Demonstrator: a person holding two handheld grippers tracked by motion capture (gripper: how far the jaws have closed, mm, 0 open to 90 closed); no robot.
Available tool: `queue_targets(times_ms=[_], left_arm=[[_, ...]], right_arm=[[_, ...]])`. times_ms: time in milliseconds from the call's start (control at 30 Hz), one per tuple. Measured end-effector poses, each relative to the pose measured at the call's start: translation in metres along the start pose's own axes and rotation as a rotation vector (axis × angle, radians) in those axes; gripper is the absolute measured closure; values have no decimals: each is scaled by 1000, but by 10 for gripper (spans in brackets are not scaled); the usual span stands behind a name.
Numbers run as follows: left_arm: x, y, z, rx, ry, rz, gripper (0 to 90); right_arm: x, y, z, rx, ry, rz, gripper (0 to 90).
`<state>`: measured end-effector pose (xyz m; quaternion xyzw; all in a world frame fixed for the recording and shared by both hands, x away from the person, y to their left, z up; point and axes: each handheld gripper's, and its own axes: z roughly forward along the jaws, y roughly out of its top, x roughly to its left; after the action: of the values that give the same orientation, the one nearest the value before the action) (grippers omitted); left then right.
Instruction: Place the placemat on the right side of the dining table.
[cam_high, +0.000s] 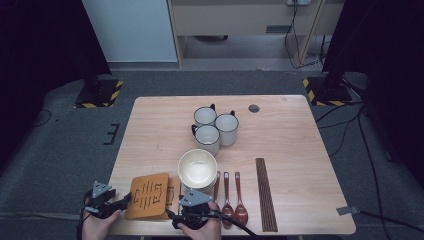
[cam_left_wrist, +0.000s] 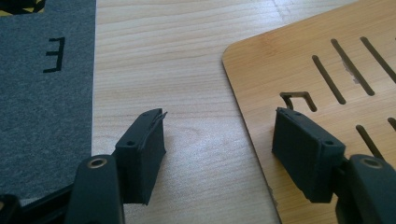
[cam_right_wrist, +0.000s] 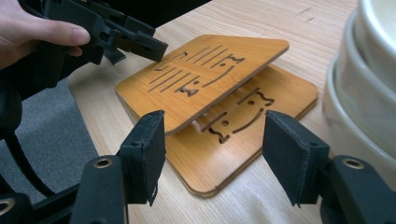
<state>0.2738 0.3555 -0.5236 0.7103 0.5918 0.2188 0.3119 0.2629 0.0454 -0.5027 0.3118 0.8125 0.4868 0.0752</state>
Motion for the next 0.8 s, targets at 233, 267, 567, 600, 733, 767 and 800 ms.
queue_targets(times_ms=[233, 267, 567, 600, 733, 767, 800], left_arm=[[0, 0, 0, 0, -1, 0, 335], [0, 0, 0, -1, -1, -1, 335], [0, 0, 0, -1, -2, 1, 335], [0, 0, 0, -1, -3, 1, 335], [0, 0, 0, -1, -2, 1, 335], [0, 0, 0, -1, -3, 0, 335], [0, 0, 0, -2, -3, 0, 335]], right_arm=[[5, 4, 8, 7, 11, -14, 391], [5, 4, 10, 8, 10, -12, 390], [10, 8, 20, 15, 18, -14, 382], [11, 9, 23, 16, 20, -12, 379], [12, 8, 27, 23, 21, -9, 376], [12, 8, 28, 23, 20, -7, 376], [12, 8, 29, 27, 19, -7, 376]])
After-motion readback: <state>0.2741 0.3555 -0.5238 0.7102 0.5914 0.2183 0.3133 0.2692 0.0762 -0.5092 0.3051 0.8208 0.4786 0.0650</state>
